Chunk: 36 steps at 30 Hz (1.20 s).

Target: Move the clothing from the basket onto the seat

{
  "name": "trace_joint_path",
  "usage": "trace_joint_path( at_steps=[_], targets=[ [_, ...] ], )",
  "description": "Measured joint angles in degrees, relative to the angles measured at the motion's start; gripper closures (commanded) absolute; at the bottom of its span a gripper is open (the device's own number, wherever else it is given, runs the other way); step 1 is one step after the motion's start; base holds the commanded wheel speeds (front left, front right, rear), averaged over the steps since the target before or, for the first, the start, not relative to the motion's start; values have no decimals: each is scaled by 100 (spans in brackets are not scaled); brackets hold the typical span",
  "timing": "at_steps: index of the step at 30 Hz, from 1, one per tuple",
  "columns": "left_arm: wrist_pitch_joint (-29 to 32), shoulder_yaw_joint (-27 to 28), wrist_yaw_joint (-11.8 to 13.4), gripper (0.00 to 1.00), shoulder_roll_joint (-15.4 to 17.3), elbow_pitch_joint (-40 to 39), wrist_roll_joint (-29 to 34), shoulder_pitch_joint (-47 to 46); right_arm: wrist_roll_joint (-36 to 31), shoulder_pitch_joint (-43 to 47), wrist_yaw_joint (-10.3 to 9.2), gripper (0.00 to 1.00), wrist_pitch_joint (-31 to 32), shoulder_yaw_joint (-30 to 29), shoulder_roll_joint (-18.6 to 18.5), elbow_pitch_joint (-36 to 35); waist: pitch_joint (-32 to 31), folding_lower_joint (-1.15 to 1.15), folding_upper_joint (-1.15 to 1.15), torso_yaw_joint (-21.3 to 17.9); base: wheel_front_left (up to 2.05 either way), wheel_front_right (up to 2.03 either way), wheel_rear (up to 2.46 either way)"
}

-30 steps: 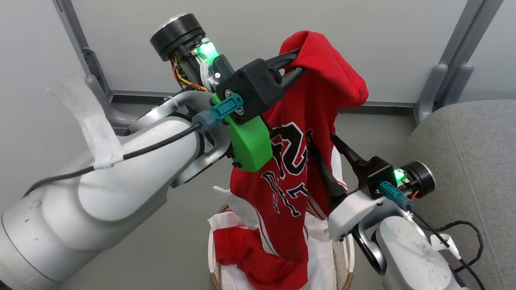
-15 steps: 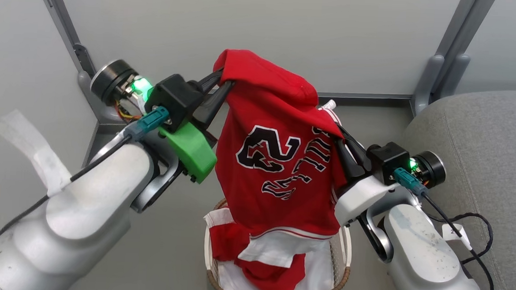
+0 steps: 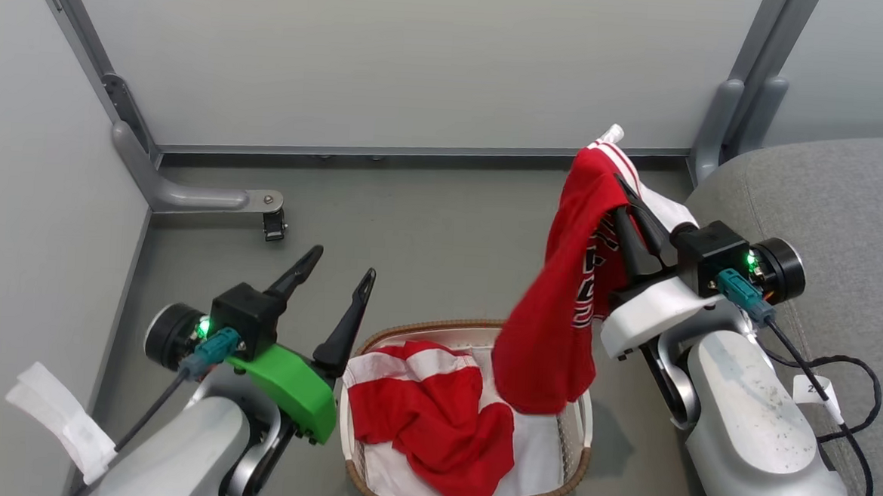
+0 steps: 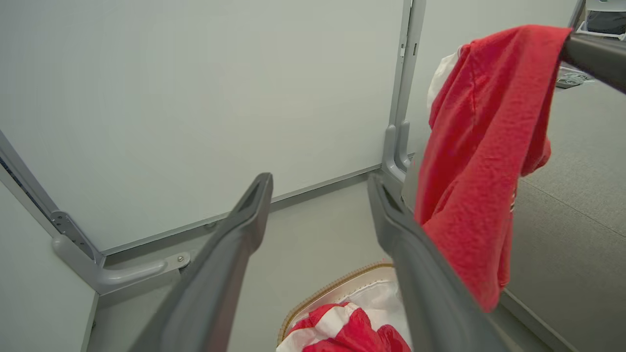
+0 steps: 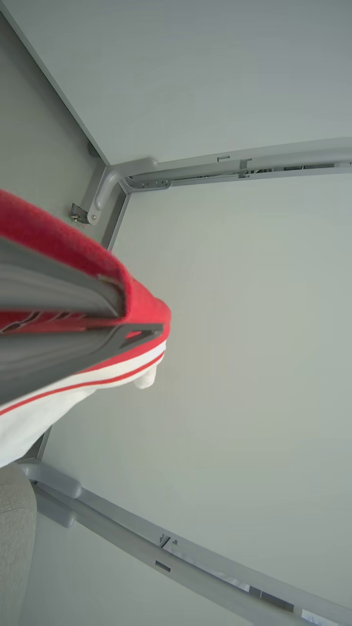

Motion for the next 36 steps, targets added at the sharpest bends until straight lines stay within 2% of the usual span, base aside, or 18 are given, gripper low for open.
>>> trace_joint_path(
  at_steps=[12,19,36],
  targets=[
    [-27,521,-359,0,-452,-55,834,914,-214,303,0,100,0,-366,0,-279,37,0,0,-113,0,0,0],
    [-35,843,-509,0,-742,-114,1269,1131,-320,341,1,100,0,-396,-1,-535,99,0,0,-362,0,0,0],
    [-36,1273,-868,0,-1156,-22,2016,1199,-613,463,3,100,0,-921,-7,-998,549,0,1,-1709,0,0,0]
  ],
)
